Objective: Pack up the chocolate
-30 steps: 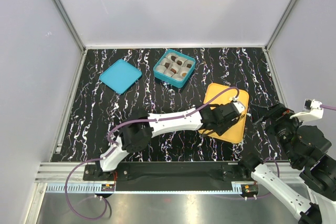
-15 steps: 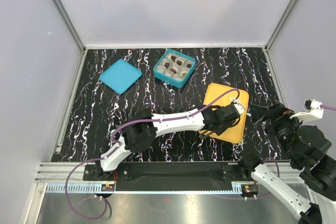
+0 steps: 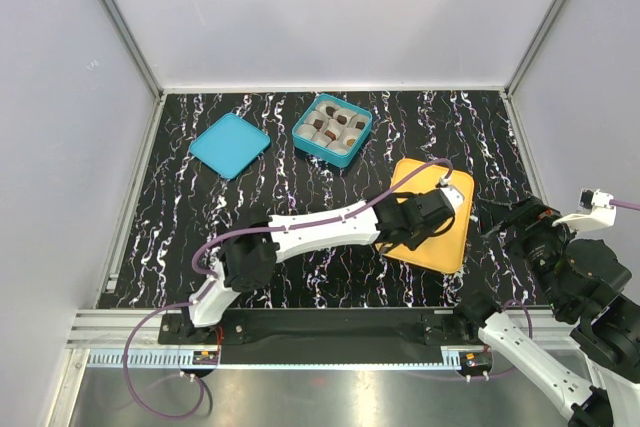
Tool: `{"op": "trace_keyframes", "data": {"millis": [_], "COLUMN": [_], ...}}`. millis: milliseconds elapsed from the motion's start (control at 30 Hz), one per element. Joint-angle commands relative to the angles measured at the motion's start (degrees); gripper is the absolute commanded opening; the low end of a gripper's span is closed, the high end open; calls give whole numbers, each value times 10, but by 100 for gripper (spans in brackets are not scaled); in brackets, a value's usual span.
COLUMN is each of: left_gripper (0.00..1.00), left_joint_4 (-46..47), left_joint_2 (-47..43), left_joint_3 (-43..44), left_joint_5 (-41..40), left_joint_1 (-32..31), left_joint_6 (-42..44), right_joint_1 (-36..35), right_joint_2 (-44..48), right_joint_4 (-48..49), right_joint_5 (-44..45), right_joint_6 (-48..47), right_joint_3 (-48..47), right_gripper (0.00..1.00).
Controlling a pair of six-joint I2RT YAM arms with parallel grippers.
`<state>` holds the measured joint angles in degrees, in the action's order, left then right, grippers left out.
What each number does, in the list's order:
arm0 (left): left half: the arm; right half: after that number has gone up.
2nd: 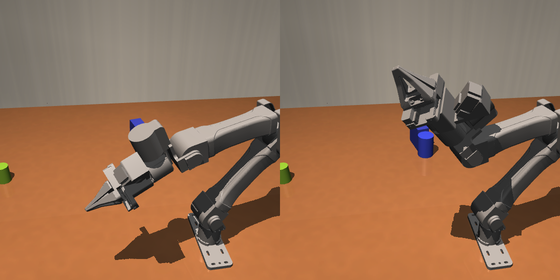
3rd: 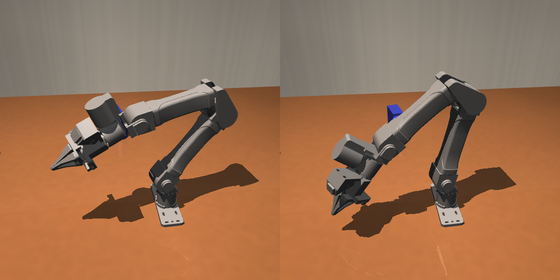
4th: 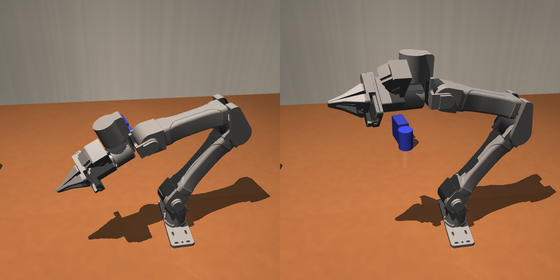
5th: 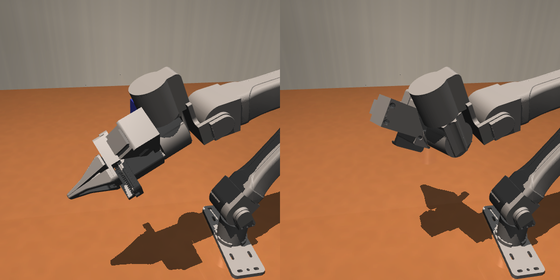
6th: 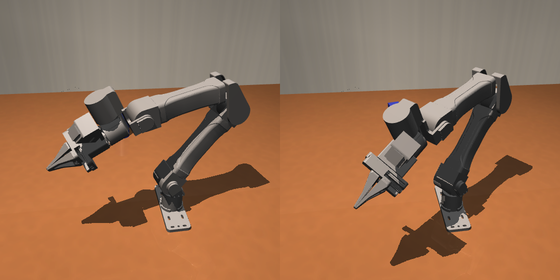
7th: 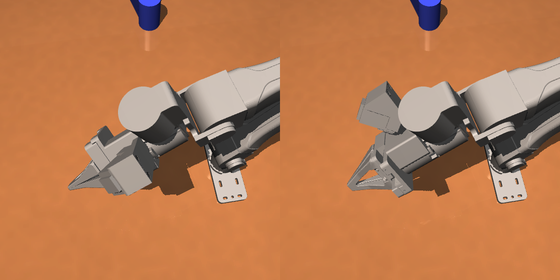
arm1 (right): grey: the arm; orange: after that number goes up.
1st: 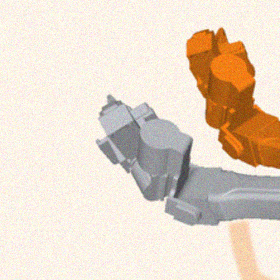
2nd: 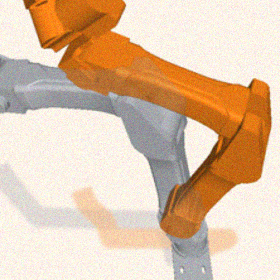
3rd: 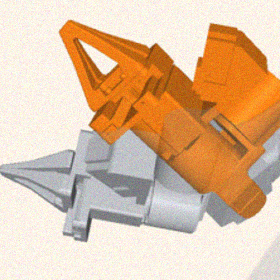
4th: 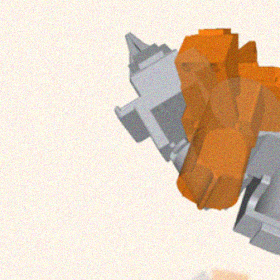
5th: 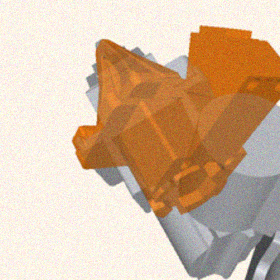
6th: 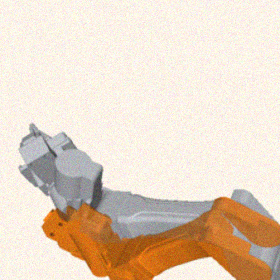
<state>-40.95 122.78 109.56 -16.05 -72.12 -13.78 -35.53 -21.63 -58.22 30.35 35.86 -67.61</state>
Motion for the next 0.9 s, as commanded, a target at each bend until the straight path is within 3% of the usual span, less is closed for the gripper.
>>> {"op": "trace_keyframes", "data": {"millis": [0,400,867], "left_gripper": [39,38,38], "left_joint_4": [2,-22,-44], "left_joint_2": [-51,-76,-158], "left_joint_3": [9,-7,-22], "left_joint_5": [-33,-52,-82], "left_joint_1": [0,24,170], "left_joint_6": [-2,-13,23], "right_joint_1": [-2,-2,-3], "right_joint_2": [2,4,8], "right_joint_4": [13,14,13], "right_joint_5": [-6,-6,1], "right_joint_6": [7,8,3], "right_joint_3": [-13,-8,-5], "right_gripper": [100,100,100]}}
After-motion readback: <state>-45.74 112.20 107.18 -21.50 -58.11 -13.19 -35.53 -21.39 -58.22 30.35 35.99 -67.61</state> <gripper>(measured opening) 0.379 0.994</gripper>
